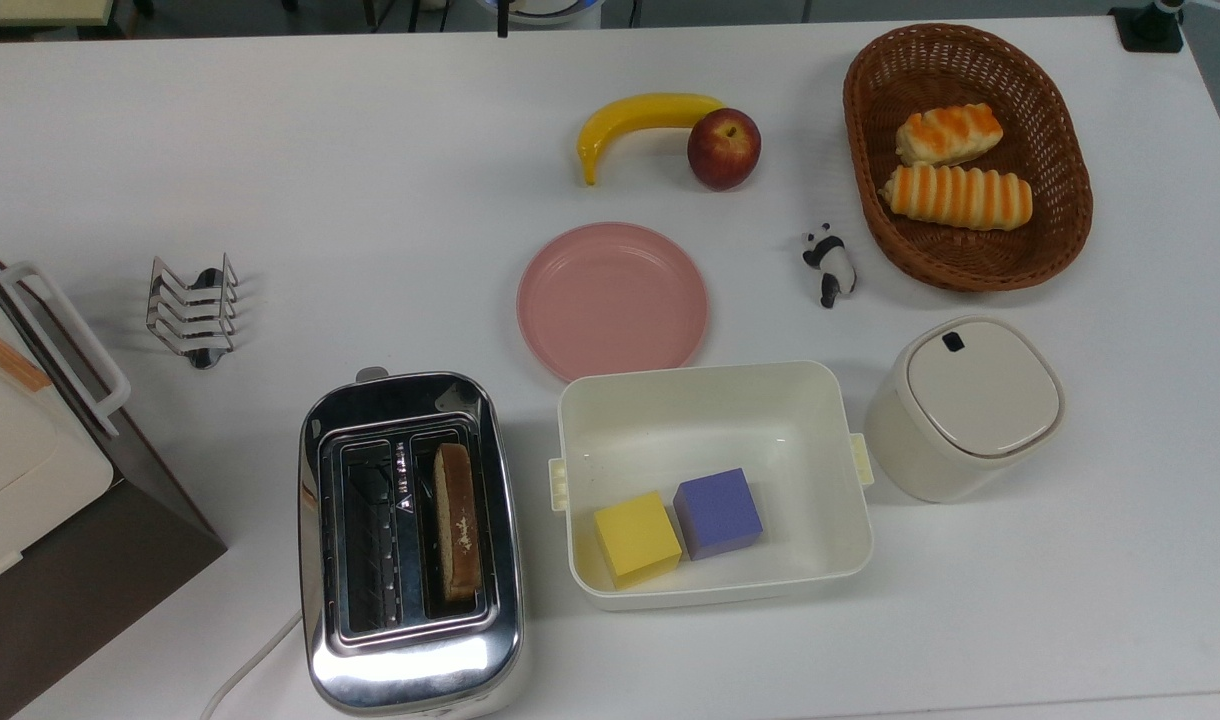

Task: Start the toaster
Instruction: 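Move the gripper from its raised pose toward the silver toaster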

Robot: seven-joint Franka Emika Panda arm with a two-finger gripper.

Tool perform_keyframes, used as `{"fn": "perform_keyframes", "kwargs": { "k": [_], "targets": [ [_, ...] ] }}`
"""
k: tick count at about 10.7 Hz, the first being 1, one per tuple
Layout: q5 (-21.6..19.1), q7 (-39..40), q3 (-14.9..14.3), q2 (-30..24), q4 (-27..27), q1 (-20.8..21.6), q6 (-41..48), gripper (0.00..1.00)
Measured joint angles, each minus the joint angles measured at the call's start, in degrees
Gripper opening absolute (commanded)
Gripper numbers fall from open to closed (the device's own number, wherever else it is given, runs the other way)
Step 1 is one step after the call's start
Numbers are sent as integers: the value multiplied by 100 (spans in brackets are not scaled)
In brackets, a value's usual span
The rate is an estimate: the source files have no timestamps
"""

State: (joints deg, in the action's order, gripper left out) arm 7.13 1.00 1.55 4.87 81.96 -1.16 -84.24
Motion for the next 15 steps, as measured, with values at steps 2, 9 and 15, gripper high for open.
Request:
{"fn": "perform_keyframes", "kwargs": {
  "k": [2,9,15],
  "targets": [
    [-5,5,3,4,22,4,0,100],
    [-6,181,7,12,115,68,-2,0],
    [-6,598,2,131,125,67,-62,0]
  ]
}}
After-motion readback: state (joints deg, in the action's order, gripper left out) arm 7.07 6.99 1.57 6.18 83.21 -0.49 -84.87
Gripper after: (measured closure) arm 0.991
